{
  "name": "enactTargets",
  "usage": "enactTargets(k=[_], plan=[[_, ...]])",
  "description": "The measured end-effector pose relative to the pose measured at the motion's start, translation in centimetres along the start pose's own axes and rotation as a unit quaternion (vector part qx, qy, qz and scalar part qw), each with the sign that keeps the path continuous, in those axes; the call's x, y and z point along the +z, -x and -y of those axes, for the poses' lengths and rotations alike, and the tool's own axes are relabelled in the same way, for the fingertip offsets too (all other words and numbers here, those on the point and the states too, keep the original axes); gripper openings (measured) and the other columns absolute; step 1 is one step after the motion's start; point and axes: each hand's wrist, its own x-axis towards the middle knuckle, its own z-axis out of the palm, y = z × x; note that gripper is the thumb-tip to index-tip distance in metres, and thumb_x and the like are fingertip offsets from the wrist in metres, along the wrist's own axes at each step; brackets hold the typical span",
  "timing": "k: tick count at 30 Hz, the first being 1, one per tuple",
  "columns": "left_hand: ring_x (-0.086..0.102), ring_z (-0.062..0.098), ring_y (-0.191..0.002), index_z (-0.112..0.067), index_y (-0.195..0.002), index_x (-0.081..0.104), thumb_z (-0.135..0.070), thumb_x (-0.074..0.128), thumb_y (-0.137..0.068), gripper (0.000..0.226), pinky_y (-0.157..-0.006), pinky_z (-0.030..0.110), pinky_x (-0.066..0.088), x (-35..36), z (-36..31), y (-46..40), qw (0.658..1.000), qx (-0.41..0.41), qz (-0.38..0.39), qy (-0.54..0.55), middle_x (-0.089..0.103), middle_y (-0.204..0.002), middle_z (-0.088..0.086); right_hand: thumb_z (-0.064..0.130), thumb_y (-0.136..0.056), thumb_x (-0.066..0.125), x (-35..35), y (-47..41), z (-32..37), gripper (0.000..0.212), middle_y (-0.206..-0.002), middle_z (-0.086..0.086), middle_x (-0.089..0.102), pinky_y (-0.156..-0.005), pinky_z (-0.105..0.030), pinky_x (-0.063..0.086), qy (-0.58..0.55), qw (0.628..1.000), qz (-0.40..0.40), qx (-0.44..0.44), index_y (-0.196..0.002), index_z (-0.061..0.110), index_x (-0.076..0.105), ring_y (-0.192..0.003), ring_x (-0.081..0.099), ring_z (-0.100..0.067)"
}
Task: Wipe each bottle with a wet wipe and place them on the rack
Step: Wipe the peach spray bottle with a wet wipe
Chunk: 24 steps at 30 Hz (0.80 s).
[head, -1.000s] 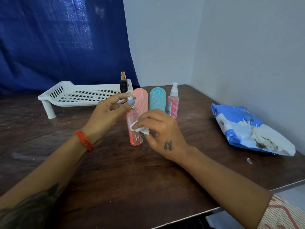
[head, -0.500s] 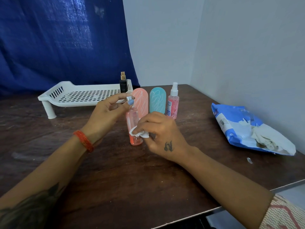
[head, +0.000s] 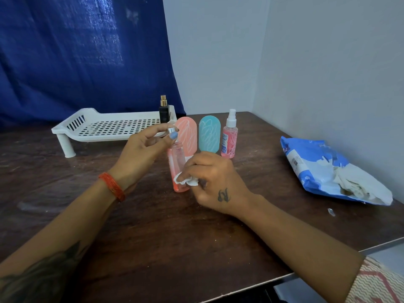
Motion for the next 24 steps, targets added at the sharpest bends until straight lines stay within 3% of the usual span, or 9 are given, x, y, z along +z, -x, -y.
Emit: enactTargets(k=[7, 13, 20, 24], plan=[[0.065, 0.013, -0.100, -0.025, -0.110, 0.064, -0.036, 0.060, -0.075, 0.036, -0.099, 0.041, 0.048, 0.2, -0.1, 0.0, 1.000, 0.004, 0.003, -0.005, 0.069, -0.108, -0.002, 0.002, -0.075, 0.070, 0.2, -0.3, 0.1, 0.011, -0.084, -0.008, 0.068, -0.075, -0.021, 0.048, 0.025, 0.998, -0.057, 0.017, -0.085, 0.005, 0.073, -0.080, 0.061, -0.016], [0.065, 0.017, -0.102, -0.022, -0.113, 0.064, -0.038, 0.061, -0.075, 0.041, -0.100, 0.047, 0.046, 0.0, 0.2, 0.0, 1.000, 0.000, -0.005, -0.006, 0.071, -0.106, 0.002, 0.001, -0.068, 0.075, 0.1, -0.2, 0.5, 0.015, -0.081, -0.005, 0.067, -0.064, -0.026, 0.047, 0.016, 0.999, 0.034, -0.038, -0.081, 0.010, 0.075, -0.076, 0.058, -0.017], [0.065, 0.016, -0.103, -0.026, -0.111, 0.065, -0.040, 0.062, -0.074, 0.040, -0.100, 0.049, 0.045, 0.0, 0.2, 0.0, 1.000, -0.001, -0.003, -0.007, 0.071, -0.107, -0.002, 0.004, -0.063, 0.064, -0.6, -0.2, 0.3, 0.020, -0.077, 0.000, 0.065, -0.059, -0.025, 0.047, -0.001, 0.993, 0.119, -0.016, -0.075, 0.015, 0.076, -0.071, 0.058, -0.014], [0.064, 0.017, -0.105, -0.034, -0.103, 0.066, -0.041, 0.062, -0.073, 0.031, -0.101, 0.051, 0.044, -0.2, 0.2, -0.1, 1.000, -0.005, -0.009, 0.000, 0.070, -0.106, -0.003, 0.003, -0.064, 0.067, -0.9, 0.1, -0.1, 0.015, -0.075, -0.001, 0.068, -0.061, -0.024, 0.051, -0.004, 0.997, 0.080, 0.013, -0.074, 0.012, 0.075, -0.069, 0.061, -0.012]])
